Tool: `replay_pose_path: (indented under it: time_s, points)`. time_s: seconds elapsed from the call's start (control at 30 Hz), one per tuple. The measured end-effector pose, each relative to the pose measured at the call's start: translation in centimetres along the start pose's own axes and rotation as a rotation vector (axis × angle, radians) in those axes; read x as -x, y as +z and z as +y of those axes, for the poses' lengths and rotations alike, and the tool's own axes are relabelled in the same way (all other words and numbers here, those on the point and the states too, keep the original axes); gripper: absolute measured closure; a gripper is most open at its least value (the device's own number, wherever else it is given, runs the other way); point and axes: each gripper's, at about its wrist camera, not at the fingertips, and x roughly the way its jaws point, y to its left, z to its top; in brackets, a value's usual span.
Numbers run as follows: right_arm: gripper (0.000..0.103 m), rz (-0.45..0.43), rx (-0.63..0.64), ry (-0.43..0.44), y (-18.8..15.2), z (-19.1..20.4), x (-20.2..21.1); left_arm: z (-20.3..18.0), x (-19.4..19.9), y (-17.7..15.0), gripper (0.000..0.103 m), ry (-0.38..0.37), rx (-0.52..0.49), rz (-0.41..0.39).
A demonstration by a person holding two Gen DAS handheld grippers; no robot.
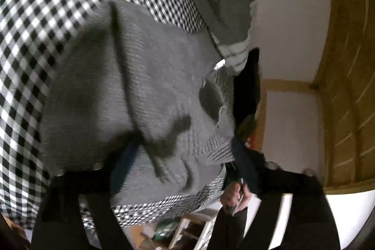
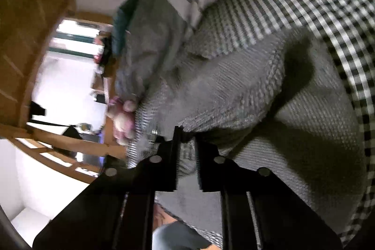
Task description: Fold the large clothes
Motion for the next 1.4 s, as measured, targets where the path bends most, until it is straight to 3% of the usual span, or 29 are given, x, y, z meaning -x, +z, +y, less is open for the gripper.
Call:
replay_pose_path:
  time_s: [0.07, 0.17, 0.23, 0.27, 0.3, 0.37, 0.4, 0.47, 0.57, 0.63, 0.73, 0.8, 0.83, 0.87, 0.9, 0.93, 1.0, 1.03, 1.07, 1.1, 1.27, 1.4]
  points:
    - [0.071, -0.002, -0.009, 0.014, -0.2, -0.5, -0.7, -1.2, -0.7, 0.1, 0.013, 0.059, -0.018, -0.009]
    - [0.066, -0.005, -0.017, 0.027, -0.3, -0.6, -1.1, -2.1, -2.6, 1.1, 0.011, 0.173, -0.061, -0.004]
    - [0.04, 0.013, -0.029, 0.067, -0.2, -0.6, -1.2, -1.9, -3.6, 1.5, 0.011, 0.201, -0.048, -0.009]
    - [0.037, 0.012, -0.036, 0.082, -0.2, -0.4, -1.0, -2.1, -3.8, 1.4, 0.017, 0.198, -0.058, -0.013]
    - [0.036, 0.006, -0.034, 0.083, -0.3, -0.2, -0.9, -2.5, -3.7, 1.2, 0.029, 0.167, -0.075, -0.03]
    - [0.062, -0.006, -0.017, 0.044, -0.2, 0.1, -0.8, -2.8, -3.0, 1.1, 0.08, 0.135, -0.097, -0.074]
    - [0.095, 0.0, -0.008, 0.024, -0.2, 0.0, -0.8, -2.7, -2.5, 1.2, 0.087, 0.104, -0.087, -0.095]
    - [0.099, -0.011, -0.023, 0.013, -0.2, -0.3, -0.3, -2.2, -1.5, 1.4, 0.093, 0.033, -0.05, -0.12]
    - [0.084, -0.011, -0.075, -0.034, -0.5, -0.9, 1.7, -2.3, 0.3, 2.0, 0.093, 0.006, -0.046, -0.17]
    - [0.02, -0.031, -0.113, -0.024, -0.9, -1.4, 2.8, -2.4, 1.0, 2.5, 0.093, 0.004, -0.054, -0.18]
    - [0.015, -0.051, -0.134, -0.02, -1.0, -1.7, 3.2, -2.0, -0.1, 2.5, 0.093, 0.028, -0.04, -0.11]
    - [0.015, -0.053, -0.15, -0.02, -0.3, -2.0, 2.5, -1.2, -0.7, 2.0, 0.087, 0.073, -0.019, -0.074]
    - [0.015, -0.052, -0.16, -0.033, 0.2, -2.2, 1.9, -1.1, -1.1, 1.8, 0.066, 0.087, -0.017, -0.066]
    - [0.018, -0.042, -0.176, -0.033, 0.7, -2.4, 1.1, -0.8, -1.7, 1.7, 0.04, 0.094, -0.017, -0.058]
    - [0.037, -0.029, -0.174, -0.033, 1.1, -2.4, 0.4, -0.6, -2.1, 1.7, 0.033, 0.073, -0.008, -0.058]
    - [0.065, -0.021, -0.164, -0.041, 1.2, -2.2, -0.1, -0.4, -2.4, 1.7, 0.029, 0.051, 0.003, -0.06]
    - [0.091, -0.015, -0.14, -0.027, 0.9, -1.6, -0.8, -0.4, -2.8, 1.9, 0.03, 0.005, 0.014, -0.056]
    - [0.093, -0.018, -0.125, -0.01, 0.8, -1.2, -0.7, -0.6, -2.5, 1.8, 0.054, -0.03, 0.008, -0.063]
    - [0.093, -0.036, -0.106, 0.02, 0.6, -0.6, -0.2, -1.3, -2.3, 1.9, 0.089, -0.04, -0.012, -0.074]
    - [0.094, -0.047, -0.102, 0.038, 0.6, -0.3, 0.3, -1.8, -2.1, 2.1, 0.095, -0.06, -0.027, -0.084]
    - [0.094, -0.123, -0.111, 0.162, 3.4, 1.3, 2.8, -2.9, -1.7, 4.1, 0.094, -0.1, -0.05, -0.101]
    - [0.094, -0.149, -0.14, 0.155, 8.4, 1.9, 1.7, -2.9, -1.5, 7.7, 0.095, -0.124, -0.028, -0.15]
